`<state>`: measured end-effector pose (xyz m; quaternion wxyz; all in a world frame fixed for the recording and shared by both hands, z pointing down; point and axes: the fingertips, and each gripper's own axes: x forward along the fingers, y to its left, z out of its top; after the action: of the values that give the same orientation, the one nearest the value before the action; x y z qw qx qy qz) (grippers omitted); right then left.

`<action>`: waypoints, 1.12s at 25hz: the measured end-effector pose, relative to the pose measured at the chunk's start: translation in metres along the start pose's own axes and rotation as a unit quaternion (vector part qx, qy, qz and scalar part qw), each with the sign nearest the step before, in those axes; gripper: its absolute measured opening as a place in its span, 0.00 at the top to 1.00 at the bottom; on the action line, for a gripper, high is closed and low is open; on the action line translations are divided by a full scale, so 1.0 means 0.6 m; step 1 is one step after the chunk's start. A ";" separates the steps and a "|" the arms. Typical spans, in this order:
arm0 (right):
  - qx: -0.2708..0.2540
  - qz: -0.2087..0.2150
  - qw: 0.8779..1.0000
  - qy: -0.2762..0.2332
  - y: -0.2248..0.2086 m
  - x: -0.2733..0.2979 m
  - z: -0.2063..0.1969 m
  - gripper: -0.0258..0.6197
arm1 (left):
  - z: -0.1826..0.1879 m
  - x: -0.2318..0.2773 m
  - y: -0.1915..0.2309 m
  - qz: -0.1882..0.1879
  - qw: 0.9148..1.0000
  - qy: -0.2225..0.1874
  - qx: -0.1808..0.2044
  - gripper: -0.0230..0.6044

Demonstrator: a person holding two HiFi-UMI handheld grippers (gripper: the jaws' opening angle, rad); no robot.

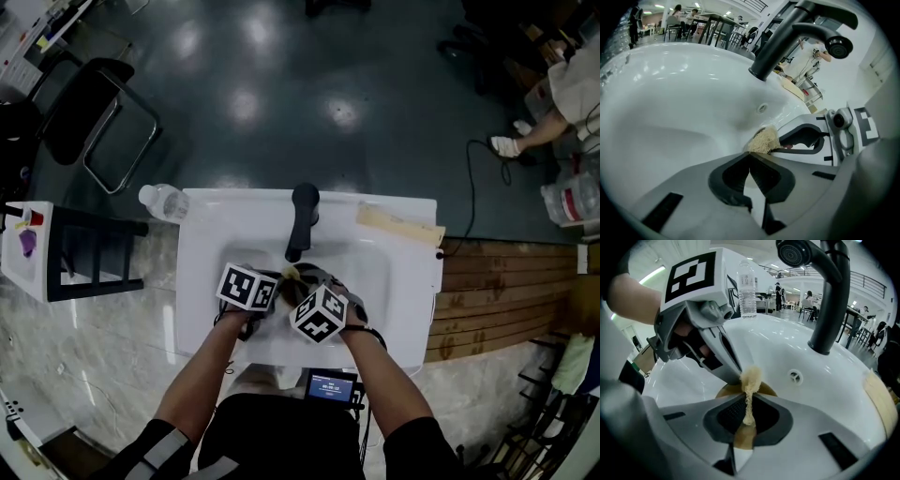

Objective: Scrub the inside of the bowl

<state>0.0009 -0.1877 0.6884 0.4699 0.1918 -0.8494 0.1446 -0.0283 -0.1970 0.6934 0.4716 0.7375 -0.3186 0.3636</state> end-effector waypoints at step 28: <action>-0.058 0.089 0.993 0.051 0.051 -0.029 -0.066 0.90 | -0.001 0.004 0.007 0.003 1.000 0.009 0.006 0.95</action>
<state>0.0242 -0.1403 0.6920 0.5079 0.0798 -0.8453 0.1456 -0.0307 -0.1986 0.6975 0.4688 0.7361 -0.3144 0.3735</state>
